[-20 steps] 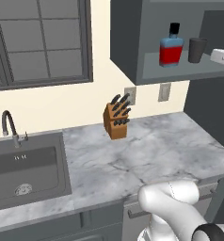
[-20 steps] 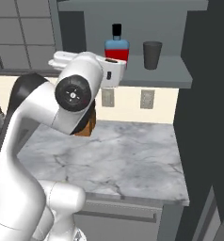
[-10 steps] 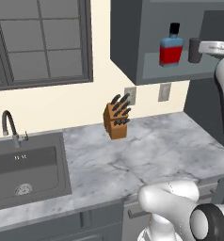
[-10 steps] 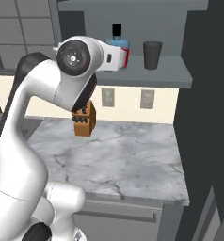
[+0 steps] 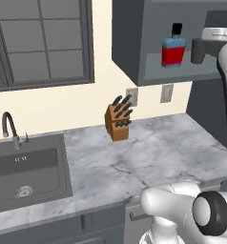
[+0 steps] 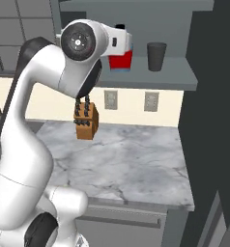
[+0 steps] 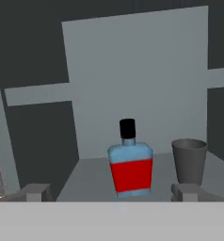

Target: There is a bowl on the dining counter. Grab a lemon wedge from the fridge and place it in the bowl. Then get the liquor bottle and glass cup from the cabinet and place them next to the bowl.

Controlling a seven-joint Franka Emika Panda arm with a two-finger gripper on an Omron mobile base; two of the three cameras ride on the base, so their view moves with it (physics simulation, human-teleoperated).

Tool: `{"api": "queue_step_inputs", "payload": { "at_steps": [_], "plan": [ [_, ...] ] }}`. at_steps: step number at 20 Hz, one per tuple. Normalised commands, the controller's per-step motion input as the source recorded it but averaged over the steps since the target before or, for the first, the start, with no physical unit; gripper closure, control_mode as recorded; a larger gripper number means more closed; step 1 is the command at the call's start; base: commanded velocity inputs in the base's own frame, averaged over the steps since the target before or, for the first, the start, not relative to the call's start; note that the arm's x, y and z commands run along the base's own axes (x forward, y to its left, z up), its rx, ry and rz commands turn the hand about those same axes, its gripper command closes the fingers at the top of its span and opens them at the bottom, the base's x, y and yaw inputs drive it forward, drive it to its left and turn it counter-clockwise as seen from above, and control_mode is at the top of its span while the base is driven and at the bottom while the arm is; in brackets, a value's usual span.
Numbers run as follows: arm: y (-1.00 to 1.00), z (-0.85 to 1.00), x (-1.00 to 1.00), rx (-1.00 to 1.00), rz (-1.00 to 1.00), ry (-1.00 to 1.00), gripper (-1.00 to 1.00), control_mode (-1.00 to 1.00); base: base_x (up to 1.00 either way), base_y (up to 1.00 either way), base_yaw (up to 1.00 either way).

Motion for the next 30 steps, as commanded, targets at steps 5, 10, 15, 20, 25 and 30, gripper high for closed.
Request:
{"api": "queue_step_inputs", "payload": {
  "at_steps": [5, 10, 15, 20, 25, 30],
  "plan": [
    [-0.05, 0.00, 0.40, -0.01, 0.00, -0.07, -1.00, -1.00, 0.00, 0.00, 0.00],
    [-0.02, -0.03, 0.51, -0.03, 0.00, -0.01, -1.00, -1.00, 0.00, 0.00, 0.00],
    [0.00, -0.05, 0.50, -0.05, 0.00, 0.00, -1.00, -1.00, 0.00, 0.00, 0.00],
    [-0.07, -0.01, 0.42, -0.03, 0.00, 0.00, -1.00, -1.00, 0.00, 0.00, 0.00],
    [-0.09, 0.00, 0.39, -0.01, 0.00, 0.00, -1.00, -1.00, 0.00, 0.00, 0.00],
    [-0.04, 0.00, 0.39, 0.00, 0.00, 0.00, -1.00, -1.00, 0.00, 0.00, 0.00]
  ]
}}
